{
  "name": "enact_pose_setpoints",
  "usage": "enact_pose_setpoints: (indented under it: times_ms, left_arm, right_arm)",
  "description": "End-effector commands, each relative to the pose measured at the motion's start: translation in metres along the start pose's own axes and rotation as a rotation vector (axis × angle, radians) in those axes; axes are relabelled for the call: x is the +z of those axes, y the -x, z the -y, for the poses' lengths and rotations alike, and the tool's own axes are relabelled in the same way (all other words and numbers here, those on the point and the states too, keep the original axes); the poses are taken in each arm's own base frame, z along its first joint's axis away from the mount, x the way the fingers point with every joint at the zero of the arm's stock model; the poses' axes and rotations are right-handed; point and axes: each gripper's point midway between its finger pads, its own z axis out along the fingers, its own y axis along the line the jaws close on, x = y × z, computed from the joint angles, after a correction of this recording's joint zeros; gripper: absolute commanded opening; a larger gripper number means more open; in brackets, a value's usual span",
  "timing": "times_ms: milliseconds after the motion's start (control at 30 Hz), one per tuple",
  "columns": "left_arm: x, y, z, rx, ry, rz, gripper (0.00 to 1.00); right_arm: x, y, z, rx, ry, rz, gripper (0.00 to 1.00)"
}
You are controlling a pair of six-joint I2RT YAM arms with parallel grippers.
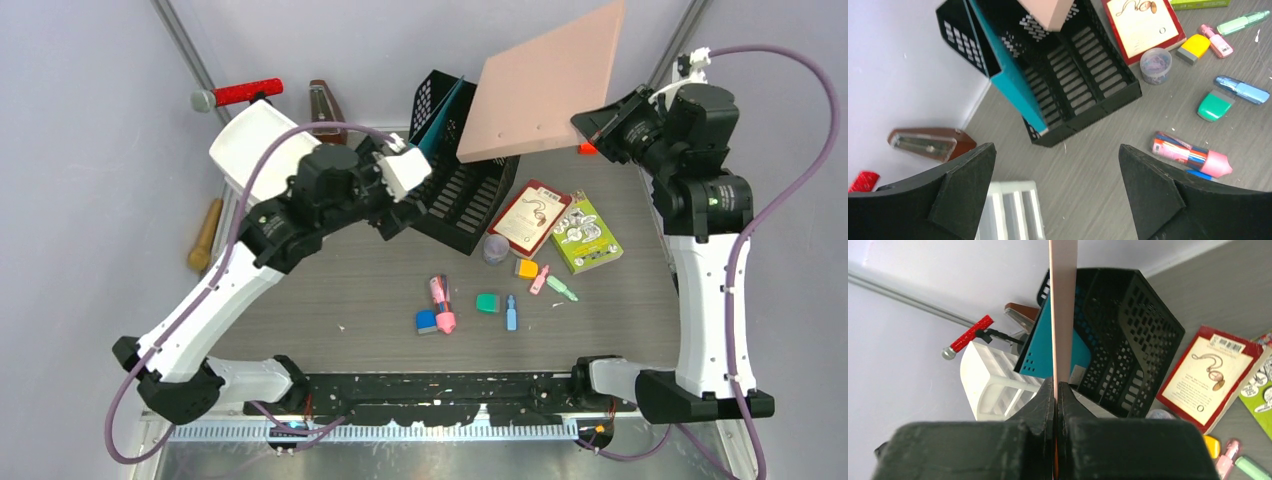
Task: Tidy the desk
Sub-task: Pick up the folder from the center of the board.
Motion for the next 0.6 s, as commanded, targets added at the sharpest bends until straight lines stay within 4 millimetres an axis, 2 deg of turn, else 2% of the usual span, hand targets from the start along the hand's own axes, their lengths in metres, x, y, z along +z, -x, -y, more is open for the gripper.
enact_pose_setpoints:
  times_ms: [0, 100, 200, 267, 400, 567]
  left_arm:
    - [0.018, 0.041, 0.001, 0.102, 0.089, 0.113, 0.97]
    - [0.037, 0.063, 0.027, 0.228, 0.068, 0.144, 0.99]
    - [0.064, 0.081, 0.047, 0.355, 0.094, 0.129, 1.00]
    - [0.078, 0.095, 0.059, 0.408, 0.118, 0.135, 1.00]
    - [0.101, 0.124, 0.060, 0.468, 0.200, 0.143, 1.00]
    - [0.123, 0.142, 0.055, 0.543, 0.282, 0.163, 1.00]
  right_arm:
    - [-0.007, 0.025, -0.018, 0.074, 0.101, 0.106, 0.00]
    - [-0.003, 0.016, -0.017, 0.104, 0.120, 0.072, 0.00]
    - [-0.001, 0.020, -0.013, 0.146, 0.126, 0.071, 0.00]
    - [-0.001, 0.017, -0.018, 0.170, 0.159, 0.055, 0.01]
    - [0.001, 0.010, -0.019, 0.205, 0.199, 0.022, 0.00]
    - [0.000, 0.000, -0.019, 0.209, 0.223, -0.012, 0.00]
